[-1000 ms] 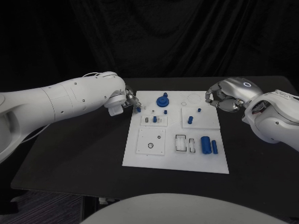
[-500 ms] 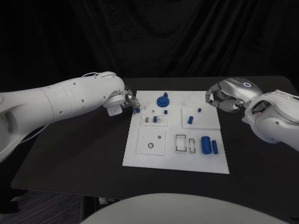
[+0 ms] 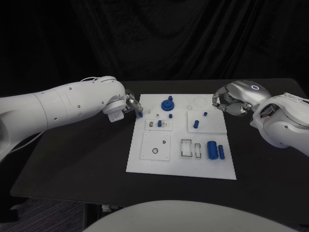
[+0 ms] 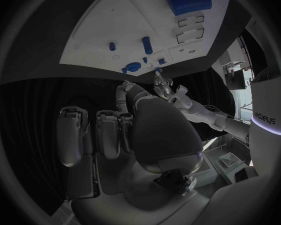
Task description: Assemble the parts on the task board
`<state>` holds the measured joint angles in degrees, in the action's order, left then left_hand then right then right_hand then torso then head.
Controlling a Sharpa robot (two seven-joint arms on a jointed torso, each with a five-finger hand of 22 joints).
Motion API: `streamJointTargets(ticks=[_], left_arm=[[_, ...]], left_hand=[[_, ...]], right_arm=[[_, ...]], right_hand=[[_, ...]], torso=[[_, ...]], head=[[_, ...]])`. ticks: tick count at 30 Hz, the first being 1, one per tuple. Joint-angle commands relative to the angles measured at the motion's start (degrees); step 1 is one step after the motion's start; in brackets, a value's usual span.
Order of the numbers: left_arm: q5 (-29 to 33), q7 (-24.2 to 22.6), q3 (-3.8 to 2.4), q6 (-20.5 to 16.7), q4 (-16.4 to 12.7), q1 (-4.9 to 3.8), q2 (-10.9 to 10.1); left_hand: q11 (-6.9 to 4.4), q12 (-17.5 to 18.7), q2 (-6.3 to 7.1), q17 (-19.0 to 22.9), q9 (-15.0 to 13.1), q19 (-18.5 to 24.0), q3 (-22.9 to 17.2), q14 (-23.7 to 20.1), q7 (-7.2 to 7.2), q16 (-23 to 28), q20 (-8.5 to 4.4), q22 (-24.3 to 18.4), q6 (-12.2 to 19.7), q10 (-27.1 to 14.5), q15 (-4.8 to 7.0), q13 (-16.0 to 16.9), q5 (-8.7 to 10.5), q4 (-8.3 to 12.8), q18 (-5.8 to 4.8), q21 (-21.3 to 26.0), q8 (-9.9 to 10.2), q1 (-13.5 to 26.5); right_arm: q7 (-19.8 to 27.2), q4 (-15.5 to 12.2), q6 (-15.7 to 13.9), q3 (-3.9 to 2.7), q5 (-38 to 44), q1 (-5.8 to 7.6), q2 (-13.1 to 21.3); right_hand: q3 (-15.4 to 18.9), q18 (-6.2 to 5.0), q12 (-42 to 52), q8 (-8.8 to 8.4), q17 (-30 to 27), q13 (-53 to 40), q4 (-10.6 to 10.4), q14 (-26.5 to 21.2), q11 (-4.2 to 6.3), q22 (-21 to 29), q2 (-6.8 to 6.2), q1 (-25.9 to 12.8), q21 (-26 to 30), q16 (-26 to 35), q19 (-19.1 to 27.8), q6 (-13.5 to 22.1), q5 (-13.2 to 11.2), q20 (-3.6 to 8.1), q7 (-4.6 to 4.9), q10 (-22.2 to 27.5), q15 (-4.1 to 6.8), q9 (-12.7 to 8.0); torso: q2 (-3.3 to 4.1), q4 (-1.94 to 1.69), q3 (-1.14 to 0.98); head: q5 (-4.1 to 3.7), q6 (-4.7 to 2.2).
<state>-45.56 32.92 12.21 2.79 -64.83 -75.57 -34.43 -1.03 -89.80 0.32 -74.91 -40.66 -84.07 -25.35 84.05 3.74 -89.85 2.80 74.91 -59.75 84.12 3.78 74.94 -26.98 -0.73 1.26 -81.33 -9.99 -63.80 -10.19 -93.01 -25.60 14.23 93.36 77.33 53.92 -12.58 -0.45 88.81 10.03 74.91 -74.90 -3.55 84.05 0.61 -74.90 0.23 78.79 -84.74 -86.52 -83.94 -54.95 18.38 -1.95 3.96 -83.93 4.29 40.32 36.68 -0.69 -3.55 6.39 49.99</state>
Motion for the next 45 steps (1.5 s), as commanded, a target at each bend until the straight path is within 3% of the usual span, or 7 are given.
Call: streamJointTargets(ticks=[1, 11, 19, 29, 45], left_arm=[[0.7, -1.7, -0.05, -3.5, -1.9, 0.08, -0.9], [0.8, -1.7, -0.06, -4.6, -9.6, -0.25, -5.0], [0.9, -1.8, -0.05, -3.6, -13.9, -0.3, -6.3], [0.9, -2.2, -0.05, -2.3, -12.9, -0.23, -5.2], [0.9, -3.1, -0.05, -1.4, -11.7, -0.11, -3.5]], left_hand=[[0.09, -0.2, 0.18, -15.1, -0.2, -1.5, -1.6, 6.0, -0.4, -0.1, 0.07, 12.4, -0.3, 5.9, -0.17, 15.1, -0.29, 1.1, 0.81, -0.2, -0.3, 0.9], [0.01, -0.2, 0.28, -15.1, -0.4, -1.5, -2.3, 6.0, -0.49, -0.1, -0.01, 12.4, -0.3, 5.9, -0.08, 15.1, -0.16, 1.1, 0.79, -0.3, -0.6, 1.5], [0.01, -0.2, 0.24, -15.1, -0.5, -1.5, -2.6, 6.0, -0.48, -0.1, -0.04, 12.4, -0.2, 5.9, -0.06, 15.1, 0.11, 0.9, 0.81, -0.3, -0.7, 1.8], [0.04, -0.2, 0.1, -15.1, -0.5, -1.5, -2.9, 6.0, -0.44, -0.1, -0.05, 12.3, -0.1, 5.9, -0.07, 15.1, 0.24, 0.6, 0.83, -0.2, -0.7, 2.1], [0.06, -0.2, -0.09, -15.1, -0.5, -1.4, -3.1, 6.0, -0.39, -0.1, -0.05, 12.3, 0.1, 5.9, -0.09, 15.1, 0.25, 0.5, 0.85, -0.1, -0.6, 2.3]], right_arm=[[-0.7, 0.0, 0.1, -0.04, 0.2, -0.12, 0.2], [-0.8, 0.2, -0.1, -0.04, 0.2, -0.13, 0.3], [-0.8, 0.3, -0.1, -0.04, 0.2, -0.16, 0.1], [-0.7, 0.3, 0.0, -0.04, 0.2, -0.22, 0.1], [-0.7, 0.3, 0.0, -0.04, 0.2, -0.23, 0.1]], right_hand=[[-0.2, -1.03, -0.2, 0.31, 8.1, -13.3, 0.0, 4.5, -0.08, -13.1, 0.15, 0.6, 0.3, 0.2, -3.5, -0.4, 0.2, -0.19, 0.08, -4.6, -0.1, 0.1], [-0.2, -1.03, -0.2, 0.31, 8.1, -13.3, 0.0, 4.5, -0.08, -13.1, 0.15, 0.6, 0.3, 0.2, -3.5, -0.4, 0.2, -0.19, 0.08, -4.6, -0.1, 0.1], [-0.2, -1.03, -0.2, 0.31, 8.1, -13.3, 0.0, 4.5, -0.08, -13.1, 0.15, 0.6, 0.3, 0.2, -3.5, -0.4, 0.2, -0.19, 0.08, -4.6, -0.1, 0.1], [-0.2, -1.04, -0.3, 0.31, 7.9, -13.2, 0.1, 4.5, -0.09, -13.1, 0.13, 0.6, 0.4, 0.3, -3.5, -0.4, 0.2, -0.19, 0.1, -4.5, -0.11, 0.1], [-0.2, -1.04, -0.3, 0.31, 7.9, -13.2, 0.1, 4.5, -0.09, -13.1, 0.13, 0.6, 0.4, 0.3, -3.5, -0.4, 0.2, -0.19, 0.1, -4.5, -0.11, 0.1]], torso=[[-0.01, 0.08, 0.03], [0.01, 0.02, 0.03], [-0.12, -0.05, -0.07], [0.09, 0.0, 0.05], [0.09, 0.15, -0.01]], head=[[0.08, 0.01], [0.32, 0.01], [0.21, 0.01], [0.24, 0.01], [0.53, 0.01]])
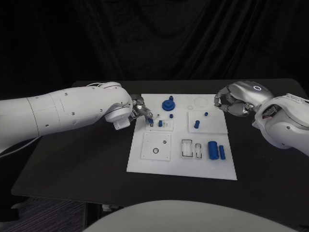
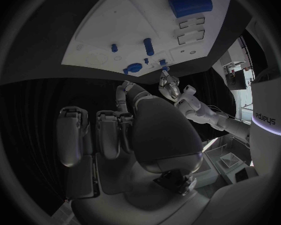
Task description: Assemble the parts on the task board
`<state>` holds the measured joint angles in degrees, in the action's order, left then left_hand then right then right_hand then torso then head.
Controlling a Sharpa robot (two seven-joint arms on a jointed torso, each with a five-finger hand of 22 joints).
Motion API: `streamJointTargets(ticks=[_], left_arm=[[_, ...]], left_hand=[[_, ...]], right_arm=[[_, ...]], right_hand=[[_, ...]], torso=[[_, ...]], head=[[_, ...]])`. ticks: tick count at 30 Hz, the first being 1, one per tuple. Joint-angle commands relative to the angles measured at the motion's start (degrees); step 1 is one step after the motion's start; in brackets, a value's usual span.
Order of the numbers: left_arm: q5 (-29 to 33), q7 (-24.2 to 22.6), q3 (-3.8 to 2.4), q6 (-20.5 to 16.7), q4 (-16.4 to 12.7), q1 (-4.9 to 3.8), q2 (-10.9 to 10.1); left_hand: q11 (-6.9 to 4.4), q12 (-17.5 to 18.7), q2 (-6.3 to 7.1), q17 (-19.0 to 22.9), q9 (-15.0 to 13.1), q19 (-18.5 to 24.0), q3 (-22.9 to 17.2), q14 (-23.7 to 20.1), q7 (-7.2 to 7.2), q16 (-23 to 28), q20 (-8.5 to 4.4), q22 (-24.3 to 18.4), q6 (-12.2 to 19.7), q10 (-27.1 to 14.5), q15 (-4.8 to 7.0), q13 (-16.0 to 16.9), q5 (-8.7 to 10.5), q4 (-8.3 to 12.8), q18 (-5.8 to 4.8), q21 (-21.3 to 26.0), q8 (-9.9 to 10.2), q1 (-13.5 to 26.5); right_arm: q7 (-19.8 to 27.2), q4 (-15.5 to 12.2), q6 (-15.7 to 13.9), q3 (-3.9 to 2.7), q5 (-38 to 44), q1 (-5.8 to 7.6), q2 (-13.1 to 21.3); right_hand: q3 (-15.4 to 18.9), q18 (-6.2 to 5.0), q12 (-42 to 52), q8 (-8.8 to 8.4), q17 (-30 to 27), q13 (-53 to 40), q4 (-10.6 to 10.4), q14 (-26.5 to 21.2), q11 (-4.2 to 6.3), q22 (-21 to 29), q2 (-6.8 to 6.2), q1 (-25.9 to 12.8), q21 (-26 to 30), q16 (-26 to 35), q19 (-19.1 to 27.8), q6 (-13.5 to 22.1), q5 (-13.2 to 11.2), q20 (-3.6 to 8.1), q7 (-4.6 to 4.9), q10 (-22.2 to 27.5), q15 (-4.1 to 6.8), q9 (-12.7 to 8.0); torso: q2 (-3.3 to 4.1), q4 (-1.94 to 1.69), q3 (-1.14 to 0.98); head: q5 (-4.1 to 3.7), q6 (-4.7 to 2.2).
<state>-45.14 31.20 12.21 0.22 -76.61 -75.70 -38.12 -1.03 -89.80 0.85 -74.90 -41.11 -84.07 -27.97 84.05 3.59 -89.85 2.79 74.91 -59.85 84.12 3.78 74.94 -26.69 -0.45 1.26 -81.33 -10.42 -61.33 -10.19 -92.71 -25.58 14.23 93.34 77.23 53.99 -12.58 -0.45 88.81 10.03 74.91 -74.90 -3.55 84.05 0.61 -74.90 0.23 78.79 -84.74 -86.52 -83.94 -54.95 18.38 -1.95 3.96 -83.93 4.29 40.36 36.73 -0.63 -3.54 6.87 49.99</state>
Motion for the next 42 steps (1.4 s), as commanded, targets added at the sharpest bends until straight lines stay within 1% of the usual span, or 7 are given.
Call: streamJointTargets(ticks=[1, 4, 9, 19, 28, 33, 42], left_arm=[[0.4, -1.4, -0.04, 1.4, 0.0, 0.03, 0.3], [0.4, -1.6, -0.04, 2.3, 0.1, 0.08, 0.4], [0.4, -1.4, -0.04, 3.7, 0.3, 0.18, 0.5], [0.4, -1.3, -0.04, 3.6, 0.9, 0.28, 0.6], [-1.1, -1.6, -0.04, 3.5, 1.0, 0.4, 0.7], [-3.7, -2.5, -0.03, 2.6, 1.2, 0.68, 0.8], [-5.0, -2.9, -0.03, 2.0, 1.4, 1.4, 0.8]], left_hand=[[0.06, -0.2, -0.61, -15.1, -0.1, -1.4, -0.5, 6.0, -0.24, -0.1, -0.05, 12.3, 0.3, 5.9, -0.09, 15.1, -0.04, 0.2, 0.85, -0.1, -0.2, -0.2], [0.06, -0.2, -0.61, -15.1, -0.1, -1.4, -0.5, 6.0, -0.23, -0.1, -0.05, 12.3, 0.3, 5.9, -0.09, 15.1, -0.03, 0.2, 0.85, -0.1, -0.2, -0.2], [0.1, -0.2, -0.62, -15.1, -0.1, -1.4, -0.6, 6.0, -0.19, -0.1, -0.04, 12.3, 0.4, 5.9, -0.11, 15.1, 0.1, 0.2, 0.87, 0.0, -0.2, -0.1], [0.11, -0.2, -0.74, -15.1, -0.1, -1.4, -0.7, 6.0, -0.19, -0.1, -0.04, 12.3, 0.5, 5.9, -0.12, 15.1, 0.19, 0.1, 0.86, 0.0, -0.2, -0.1], [0.12, -0.2, -0.81, -15.1, -0.1, -1.3, -0.8, 6.0, -0.2, -0.1, -0.03, 12.3, 0.5, 5.9, -0.13, 15.1, 0.19, 0.1, 0.88, 0.1, -0.2, -0.1], [0.12, -0.2, -0.83, -15.1, -0.1, -1.4, -0.8, 6.0, -0.2, -0.1, -0.03, 12.3, 0.5, 5.9, -0.13, 15.1, 0.19, 0.1, 0.87, 0.1, -0.2, -0.1], [0.12, -0.2, -0.84, -15.1, -0.1, -1.4, -0.8, 6.0, -0.2, -0.1, -0.03, 12.3, 0.4, 5.9, -0.14, 15.1, 0.19, 0.1, 0.85, 0.0, -0.2, -0.1]], right_arm=[[-0.7, 0.0, 0.0, -0.04, 0.2, -0.13, 0.0], [-0.7, 0.0, 0.1, -0.04, 0.2, -0.13, 0.1], [-0.7, -0.1, 0.1, -0.04, 0.2, -0.13, 0.1], [-0.6, -0.3, 0.1, -0.04, 0.2, -0.13, 0.1], [-0.6, -0.3, 0.2, -0.04, 0.2, -0.13, 0.2], [-0.7, -0.3, 0.2, -0.04, 0.2, -0.14, 0.2], [-0.7, -0.2, 0.3, -0.04, 0.2, -0.14, 0.2]], right_hand=[[-0.2, -1.04, -0.3, 0.31, 7.9, -13.2, 0.1, 4.5, -0.09, -13.1, 0.13, 0.6, 0.4, 0.3, -3.5, -0.4, 0.2, -0.19, 0.1, -4.5, -0.11, 0.1], [-0.2, -1.04, -0.3, 0.31, 7.9, -13.2, 0.1, 4.5, -0.09, -13.1, 0.13, 0.6, 0.4, 0.3, -3.5, -0.4, 0.2, -0.19, 0.1, -4.5, -0.11, 0.1], [-0.2, -1.04, -0.3, 0.31, 7.9, -13.2, 0.1, 4.5, -0.09, -13.1, 0.13, 0.6, 0.4, 0.3, -3.5, -0.4, 0.2, -0.19, 0.1, -4.5, -0.11, 0.1], [-0.2, -1.04, -0.3, 0.31, 7.9, -13.2, 0.1, 4.5, -0.09, -13.1, 0.13, 0.6, 0.4, 0.3, -3.5, -0.4, 0.2, -0.19, 0.1, -4.5, -0.11, 0.1], [-0.2, -1.04, -0.3, 0.31, 7.9, -13.2, 0.1, 4.5, -0.09, -13.1, 0.13, 0.6, 0.4, 0.3, -3.5, -0.4, 0.2, -0.19, 0.1, -4.5, -0.11, 0.1], [-0.2, -1.04, -0.3, 0.31, 7.9, -13.2, 0.1, 4.5, -0.09, -13.1, 0.13, 0.6, 0.4, 0.3, -3.5, -0.4, 0.2, -0.19, 0.1, -4.5, -0.11, 0.1], [-0.3, -1.03, -0.3, 0.27, 7.9, -13.2, 0.1, 4.5, -0.12, -13.1, 0.12, 0.6, 0.4, 0.3, -3.5, -0.5, 0.3, -0.21, 0.13, -4.5, -0.13, 0.1]], torso=[[0.05, 0.11, -0.02], [0.03, 0.0, -0.05], [0.03, -0.06, -0.06], [-0.02, -0.04, -0.04], [-0.02, -0.06, -0.03], [-0.03, -0.07, -0.03], [0.03, 0.01, -0.04]], head=[[0.02, 0.01], [-0.07, 0.01], [-0.05, 0.01], [-0.03, 0.01], [-0.03, 0.01], [-0.16, 0.01], [-0.07, 0.01]])
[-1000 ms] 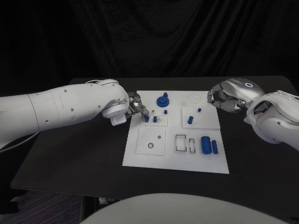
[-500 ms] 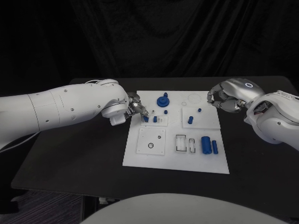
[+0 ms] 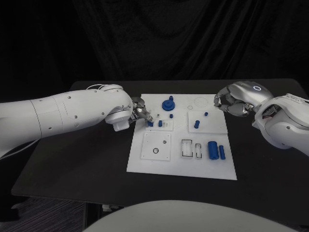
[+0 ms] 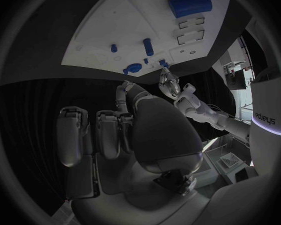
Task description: Assemble the parts on the task board
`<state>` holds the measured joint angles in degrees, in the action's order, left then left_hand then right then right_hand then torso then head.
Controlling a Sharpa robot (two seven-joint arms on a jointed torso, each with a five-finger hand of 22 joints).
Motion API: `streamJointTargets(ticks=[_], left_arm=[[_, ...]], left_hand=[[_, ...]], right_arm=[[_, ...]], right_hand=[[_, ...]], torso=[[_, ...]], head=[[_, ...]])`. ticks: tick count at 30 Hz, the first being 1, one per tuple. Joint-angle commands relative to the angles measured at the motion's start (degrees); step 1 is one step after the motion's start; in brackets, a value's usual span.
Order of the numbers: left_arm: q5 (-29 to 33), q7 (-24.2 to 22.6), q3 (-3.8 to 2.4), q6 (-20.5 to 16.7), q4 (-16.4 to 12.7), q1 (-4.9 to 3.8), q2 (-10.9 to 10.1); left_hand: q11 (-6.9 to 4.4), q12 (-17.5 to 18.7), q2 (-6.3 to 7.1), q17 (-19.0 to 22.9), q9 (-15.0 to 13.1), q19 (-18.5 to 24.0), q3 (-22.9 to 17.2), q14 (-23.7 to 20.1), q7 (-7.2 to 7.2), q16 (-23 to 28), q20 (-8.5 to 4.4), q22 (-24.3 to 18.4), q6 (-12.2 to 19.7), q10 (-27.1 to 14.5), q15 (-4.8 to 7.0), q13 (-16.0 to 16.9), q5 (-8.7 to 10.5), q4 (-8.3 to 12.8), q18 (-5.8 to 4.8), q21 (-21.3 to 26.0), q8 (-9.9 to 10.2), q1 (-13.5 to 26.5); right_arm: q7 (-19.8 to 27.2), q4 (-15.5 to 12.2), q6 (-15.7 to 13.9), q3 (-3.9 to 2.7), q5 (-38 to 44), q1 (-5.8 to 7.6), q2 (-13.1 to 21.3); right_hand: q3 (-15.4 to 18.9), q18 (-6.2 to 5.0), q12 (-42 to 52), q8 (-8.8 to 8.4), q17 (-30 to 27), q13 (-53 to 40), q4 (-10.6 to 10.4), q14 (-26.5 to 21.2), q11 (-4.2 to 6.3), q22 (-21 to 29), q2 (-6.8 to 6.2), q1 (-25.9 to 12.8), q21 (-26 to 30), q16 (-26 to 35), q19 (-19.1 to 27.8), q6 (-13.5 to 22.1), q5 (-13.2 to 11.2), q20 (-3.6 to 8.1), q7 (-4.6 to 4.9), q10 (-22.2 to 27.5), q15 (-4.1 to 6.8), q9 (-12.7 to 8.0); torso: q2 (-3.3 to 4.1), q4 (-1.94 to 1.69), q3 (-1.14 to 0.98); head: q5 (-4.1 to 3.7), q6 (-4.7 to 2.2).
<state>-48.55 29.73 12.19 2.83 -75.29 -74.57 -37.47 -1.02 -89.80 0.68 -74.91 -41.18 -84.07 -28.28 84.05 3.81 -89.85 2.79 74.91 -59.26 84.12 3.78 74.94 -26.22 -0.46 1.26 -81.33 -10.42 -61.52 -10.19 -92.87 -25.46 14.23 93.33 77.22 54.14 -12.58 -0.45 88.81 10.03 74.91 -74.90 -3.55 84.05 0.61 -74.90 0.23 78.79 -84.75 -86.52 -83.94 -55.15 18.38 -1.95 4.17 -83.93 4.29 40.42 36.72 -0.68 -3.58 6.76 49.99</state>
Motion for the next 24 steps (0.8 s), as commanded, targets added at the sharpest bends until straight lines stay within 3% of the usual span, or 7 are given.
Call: streamJointTargets(ticks=[1, 24], left_arm=[[-1.7, -1.4, -0.02, -0.7, 0.1, 0.32, 0.1], [-1.8, -1.6, -0.02, -1.2, 0.5, 0.9, 0.4]], left_hand=[[0.12, -0.2, -0.67, -15.1, -0.1, -1.4, -0.5, 6.0, -0.42, -0.1, -0.03, 12.3, -0.2, 5.9, -0.14, 15.1, -0.28, 0.1, 0.85, 0.0, -0.2, 0.1], [0.11, -0.2, -0.97, -15.1, -0.2, -1.4, -0.9, 6.0, -0.46, -0.1, -0.02, 12.3, -0.3, 5.9, -0.14, 15.1, -0.33, 0.0, 0.85, 0.0, -0.5, 0.1]], right_arm=[[-0.7, -0.1, 0.2, -0.04, 0.2, -0.13, 0.1], [-0.6, 0.0, 0.8, -0.04, 0.2, -0.18, -0.1]], right_hand=[[-0.3, -1.03, -0.3, 0.27, 7.9, -13.2, 0.1, 4.5, -0.12, -13.1, 0.12, 0.6, 0.4, 0.3, -3.5, -0.3, 0.3, -0.21, -0.08, -4.5, -0.13, 0.0], [-0.3, -1.03, -0.3, 0.27, 7.9, -13.2, 0.1, 4.5, -0.12, -13.1, 0.12, 0.6, 0.4, 0.3, -3.5, -0.3, 0.3, -0.21, -0.08, -4.5, -0.13, 0.0]], torso=[[0.02, 0.07, 0.01], [0.0, 0.05, 0.01]], head=[[0.03, 0.01], [-0.04, 0.01]])
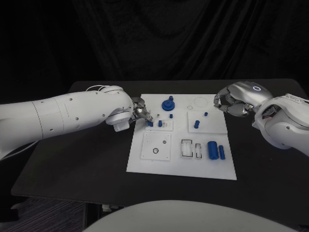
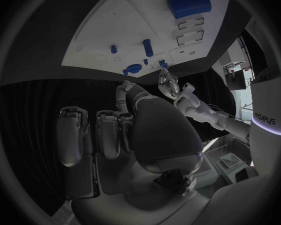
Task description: Assemble the parts on the task board
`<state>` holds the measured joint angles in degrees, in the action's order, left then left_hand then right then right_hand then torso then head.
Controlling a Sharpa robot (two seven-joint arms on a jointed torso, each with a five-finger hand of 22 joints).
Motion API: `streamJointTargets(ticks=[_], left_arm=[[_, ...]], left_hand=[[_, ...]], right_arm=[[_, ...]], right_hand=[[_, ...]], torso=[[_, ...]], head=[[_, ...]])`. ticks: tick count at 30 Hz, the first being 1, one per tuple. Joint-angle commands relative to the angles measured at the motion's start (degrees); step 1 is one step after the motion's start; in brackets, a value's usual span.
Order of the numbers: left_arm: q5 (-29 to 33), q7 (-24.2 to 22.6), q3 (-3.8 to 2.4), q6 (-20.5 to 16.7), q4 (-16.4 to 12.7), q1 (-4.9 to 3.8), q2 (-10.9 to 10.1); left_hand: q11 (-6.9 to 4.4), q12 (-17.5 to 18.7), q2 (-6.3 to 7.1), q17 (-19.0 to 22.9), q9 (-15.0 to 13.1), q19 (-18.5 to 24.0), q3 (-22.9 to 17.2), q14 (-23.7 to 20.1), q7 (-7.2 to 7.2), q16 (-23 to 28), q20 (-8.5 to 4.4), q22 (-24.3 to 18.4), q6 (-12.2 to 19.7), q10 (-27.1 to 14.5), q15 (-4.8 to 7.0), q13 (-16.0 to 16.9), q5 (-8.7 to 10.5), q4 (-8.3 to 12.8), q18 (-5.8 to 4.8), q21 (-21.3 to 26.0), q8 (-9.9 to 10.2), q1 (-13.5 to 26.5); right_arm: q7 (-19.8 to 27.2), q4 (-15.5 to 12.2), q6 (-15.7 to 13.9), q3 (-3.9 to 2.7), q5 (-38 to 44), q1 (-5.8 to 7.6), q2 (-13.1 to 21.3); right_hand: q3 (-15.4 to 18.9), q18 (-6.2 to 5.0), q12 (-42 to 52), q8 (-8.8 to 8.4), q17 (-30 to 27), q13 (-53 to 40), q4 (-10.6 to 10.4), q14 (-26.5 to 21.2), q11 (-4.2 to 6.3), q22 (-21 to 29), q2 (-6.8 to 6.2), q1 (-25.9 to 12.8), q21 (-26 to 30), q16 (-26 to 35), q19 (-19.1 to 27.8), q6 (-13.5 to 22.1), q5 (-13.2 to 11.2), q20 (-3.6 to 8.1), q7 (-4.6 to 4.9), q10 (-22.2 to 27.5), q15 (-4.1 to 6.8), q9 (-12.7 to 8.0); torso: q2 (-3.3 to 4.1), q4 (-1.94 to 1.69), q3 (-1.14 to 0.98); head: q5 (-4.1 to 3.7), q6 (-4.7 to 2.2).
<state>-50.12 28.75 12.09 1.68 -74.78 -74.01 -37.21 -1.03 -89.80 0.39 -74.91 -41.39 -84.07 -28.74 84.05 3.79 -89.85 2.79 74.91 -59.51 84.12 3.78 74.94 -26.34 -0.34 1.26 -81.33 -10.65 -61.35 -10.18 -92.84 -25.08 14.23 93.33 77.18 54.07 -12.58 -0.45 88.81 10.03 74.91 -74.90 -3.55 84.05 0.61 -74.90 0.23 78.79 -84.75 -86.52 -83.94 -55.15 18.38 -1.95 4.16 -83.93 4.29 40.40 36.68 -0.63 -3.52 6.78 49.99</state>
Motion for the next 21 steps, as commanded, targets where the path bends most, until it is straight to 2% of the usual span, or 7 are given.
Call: streamJointTargets(ticks=[1, 8, 21], left_arm=[[-0.2, -0.7, 0.08, -0.2, 0.0, 0.35, 0.1], [-0.2, -0.8, 0.08, -0.7, -0.3, 0.39, -0.1], [-0.2, -2.4, 0.07, -4.2, -1.1, 0.4, -0.8]], left_hand=[[0.11, -0.2, -0.68, -15.1, 0.0, -1.4, -0.4, 6.0, -0.44, -0.1, -0.02, 12.3, -0.1, 5.9, -0.14, 15.1, -0.21, -0.1, 0.85, 0.0, -0.2, -0.1], [0.1, -0.2, -0.72, -15.1, 0.0, -1.4, -0.4, 6.0, -0.44, -0.1, -0.02, 12.3, -0.1, 5.9, -0.14, 15.1, -0.21, -0.1, 0.84, -0.1, -0.3, -0.1], [0.1, -0.2, -0.52, -15.1, -0.1, -1.3, -0.4, 6.0, -0.46, -0.1, -0.02, 12.3, -0.1, 5.9, -0.14, 15.1, -0.23, 0.0, 0.88, 0.1, -0.3, -0.1]], right_arm=[[-0.6, 0.0, 0.4, -0.04, 0.2, -0.14, 0.0], [-0.6, 0.0, 0.5, -0.05, 0.2, -0.21, 0.1], [-0.7, 0.0, 0.5, -0.05, 0.2, -0.31, 0.2]], right_hand=[[-0.3, -1.03, -0.3, 0.27, 7.9, -13.2, 0.1, 4.5, -0.12, -13.1, 0.12, 0.6, 0.4, 0.3, -3.5, -0.3, 0.3, -0.21, -0.08, -4.5, -0.13, 0.1], [-0.3, -1.04, -0.2, 0.23, 7.8, -13.2, 0.1, 4.5, -0.12, -13.1, 0.12, 0.5, 0.4, 0.4, -3.5, -0.3, 0.3, -0.22, -0.08, -4.5, -0.14, 0.1], [-0.3, -1.04, -0.2, 0.23, 7.8, -13.2, 0.1, 4.5, -0.12, -13.1, 0.12, 0.5, 0.4, 0.4, -3.5, -0.3, 0.3, -0.22, -0.08, -4.5, -0.14, 0.1]], torso=[[0.03, -0.01, -0.05], [0.0, -0.04, -0.08], [0.01, 0.01, -0.04]], head=[[-0.06, 0.01], [-0.1, 0.01], [0.0, 0.01]])
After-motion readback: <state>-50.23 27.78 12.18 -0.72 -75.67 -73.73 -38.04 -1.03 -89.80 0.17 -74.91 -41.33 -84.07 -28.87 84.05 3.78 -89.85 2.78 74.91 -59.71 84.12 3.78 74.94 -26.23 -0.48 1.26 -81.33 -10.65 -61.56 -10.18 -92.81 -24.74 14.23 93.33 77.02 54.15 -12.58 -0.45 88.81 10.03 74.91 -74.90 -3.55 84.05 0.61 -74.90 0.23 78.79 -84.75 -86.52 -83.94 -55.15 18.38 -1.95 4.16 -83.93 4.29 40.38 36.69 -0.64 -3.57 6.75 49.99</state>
